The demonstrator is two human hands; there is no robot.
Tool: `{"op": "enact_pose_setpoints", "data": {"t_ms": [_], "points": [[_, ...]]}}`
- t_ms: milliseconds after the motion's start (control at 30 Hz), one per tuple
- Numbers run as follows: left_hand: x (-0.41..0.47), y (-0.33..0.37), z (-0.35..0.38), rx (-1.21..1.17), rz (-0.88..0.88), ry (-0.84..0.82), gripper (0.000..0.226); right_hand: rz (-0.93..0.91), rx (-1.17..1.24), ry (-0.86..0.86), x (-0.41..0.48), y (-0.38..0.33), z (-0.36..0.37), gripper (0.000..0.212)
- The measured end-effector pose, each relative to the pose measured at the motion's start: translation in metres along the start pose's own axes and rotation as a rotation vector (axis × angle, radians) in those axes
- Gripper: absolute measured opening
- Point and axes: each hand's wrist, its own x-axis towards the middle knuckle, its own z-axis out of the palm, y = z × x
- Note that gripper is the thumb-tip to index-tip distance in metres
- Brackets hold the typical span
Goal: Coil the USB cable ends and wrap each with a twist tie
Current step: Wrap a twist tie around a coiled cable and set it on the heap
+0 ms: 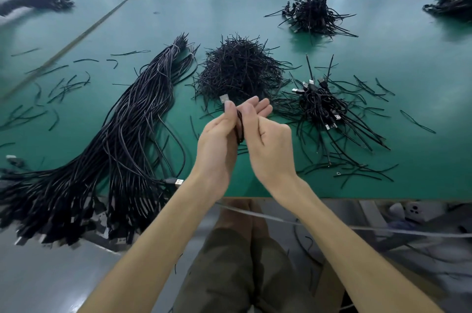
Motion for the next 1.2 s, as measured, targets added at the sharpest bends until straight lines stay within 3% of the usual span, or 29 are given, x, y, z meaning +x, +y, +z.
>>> {"op": "enact_pose_setpoints", "data": {"t_ms": [233, 300, 400, 533, 633, 733, 933, 1200], "points": [[0.0, 0.013, -0.003, -0.266, -0.086, 0.073, 0.044, -0.08, -0.146, -0.14, -0.013, 0.008, 0.0, 0.05], [0.001, 0.013, -0.006, -0.364, -0.112, 0.107, 0.035, -0.037, -0.158, -0.194, -0.017, 0.007, 0.0, 0.05], [0.001, 0.012, -0.011, -0.497, -0.124, 0.146, 0.038, 0.076, -0.103, -0.292, -0.013, 0.005, -0.002, 0.047], [0.004, 0.008, -0.02, -0.582, -0.118, 0.125, 0.042, 0.185, -0.254, -0.446, -0.008, 0.006, -0.002, 0.037], [0.004, 0.007, -0.023, -0.535, -0.116, 0.067, 0.041, 0.359, 0.005, -0.492, 0.001, 0.006, -0.006, 0.029], [0.002, 0.004, -0.025, -0.394, -0.129, -0.021, 0.039, 0.348, 0.284, -0.522, 0.008, 0.005, -0.009, 0.039], [-0.005, 0.015, -0.028, 0.043, -0.123, -0.143, 0.032, 0.245, 0.26, -0.397, 0.003, 0.006, -0.008, 0.017], [-0.014, 0.032, -0.034, 0.275, 0.026, -0.174, 0.031, 0.213, 0.375, -0.286, -0.003, 0.001, -0.005, 0.041]]}}
